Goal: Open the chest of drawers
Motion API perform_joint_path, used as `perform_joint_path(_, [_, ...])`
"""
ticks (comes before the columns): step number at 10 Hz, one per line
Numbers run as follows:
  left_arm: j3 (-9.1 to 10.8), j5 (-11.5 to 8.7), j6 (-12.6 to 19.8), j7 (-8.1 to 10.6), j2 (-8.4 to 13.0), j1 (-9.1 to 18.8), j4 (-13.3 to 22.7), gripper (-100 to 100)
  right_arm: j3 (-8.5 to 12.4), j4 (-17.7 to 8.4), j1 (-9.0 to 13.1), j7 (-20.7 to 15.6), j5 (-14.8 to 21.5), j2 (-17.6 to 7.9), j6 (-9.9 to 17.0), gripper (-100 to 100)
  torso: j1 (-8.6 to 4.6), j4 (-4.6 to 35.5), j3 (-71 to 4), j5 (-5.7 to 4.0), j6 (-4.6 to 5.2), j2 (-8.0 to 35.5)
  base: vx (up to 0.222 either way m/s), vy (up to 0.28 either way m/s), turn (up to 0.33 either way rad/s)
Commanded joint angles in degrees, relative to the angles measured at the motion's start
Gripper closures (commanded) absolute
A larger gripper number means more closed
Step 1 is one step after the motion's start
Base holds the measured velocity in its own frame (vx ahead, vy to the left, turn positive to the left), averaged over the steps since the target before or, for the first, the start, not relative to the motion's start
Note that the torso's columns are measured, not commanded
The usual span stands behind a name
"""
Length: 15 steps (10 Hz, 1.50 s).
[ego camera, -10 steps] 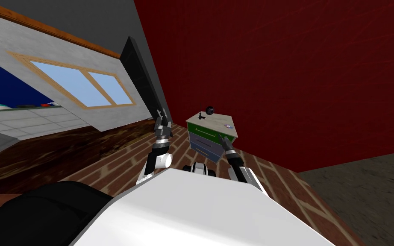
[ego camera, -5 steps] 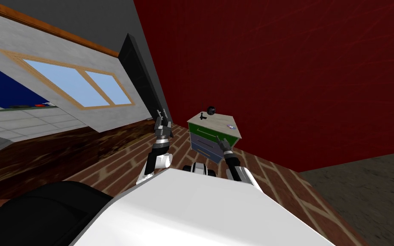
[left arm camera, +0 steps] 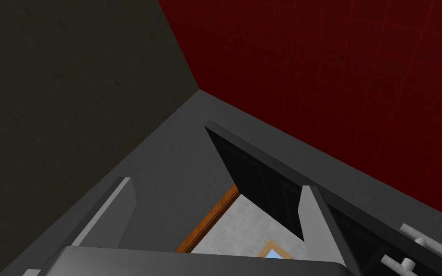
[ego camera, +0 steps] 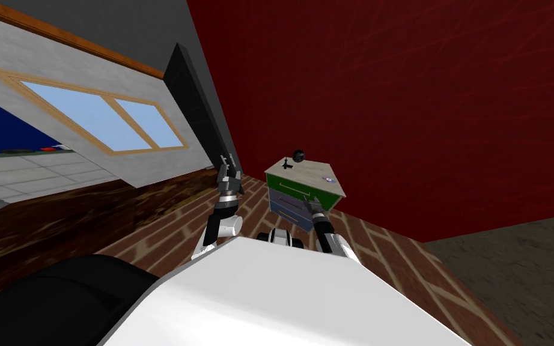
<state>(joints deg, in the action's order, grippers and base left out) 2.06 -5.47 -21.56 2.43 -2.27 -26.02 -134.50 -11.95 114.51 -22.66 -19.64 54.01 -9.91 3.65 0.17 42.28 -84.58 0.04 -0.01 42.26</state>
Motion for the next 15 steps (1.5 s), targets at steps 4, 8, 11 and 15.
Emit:
perform_joint_path(4, [0.00,0.00,0.00,0.00,0.01,0.00,0.00,0,-2.51,-3.23,0.47,-2.82,9.08,-0.54,6.65,-100,-0.19,0.01,0.02,-0.04,0.01,0.04,0.031,0.059,-0.022])
perform_joint_path(8, [0.00,0.00,0.00,0.00,0.00,0.00,0.00,0,-3.29,-4.86,0.78,-3.93,15.82,-0.49,9.02,-100,-0.20,0.02,0.03,-0.04,0.01,0.06,0.041,0.080,-0.015])
perform_joint_path(11, [0.01,0.00,0.00,0.00,0.01,0.00,0.00,0,-4.78,-8.08,1.39,-6.14,21.26,-0.48,13.82,-100,-0.17,0.01,0.01,-0.04,0.01,0.02,0.036,0.059,-0.026])
perform_joint_path(15, [0.00,0.00,0.00,0.00,0.00,0.00,0.00,0,-5.48,-9.66,1.68,-7.23,27.83,-0.54,16.22,-100,-0.17,0.00,0.00,-0.03,0.01,0.01,0.041,0.075,-0.017])
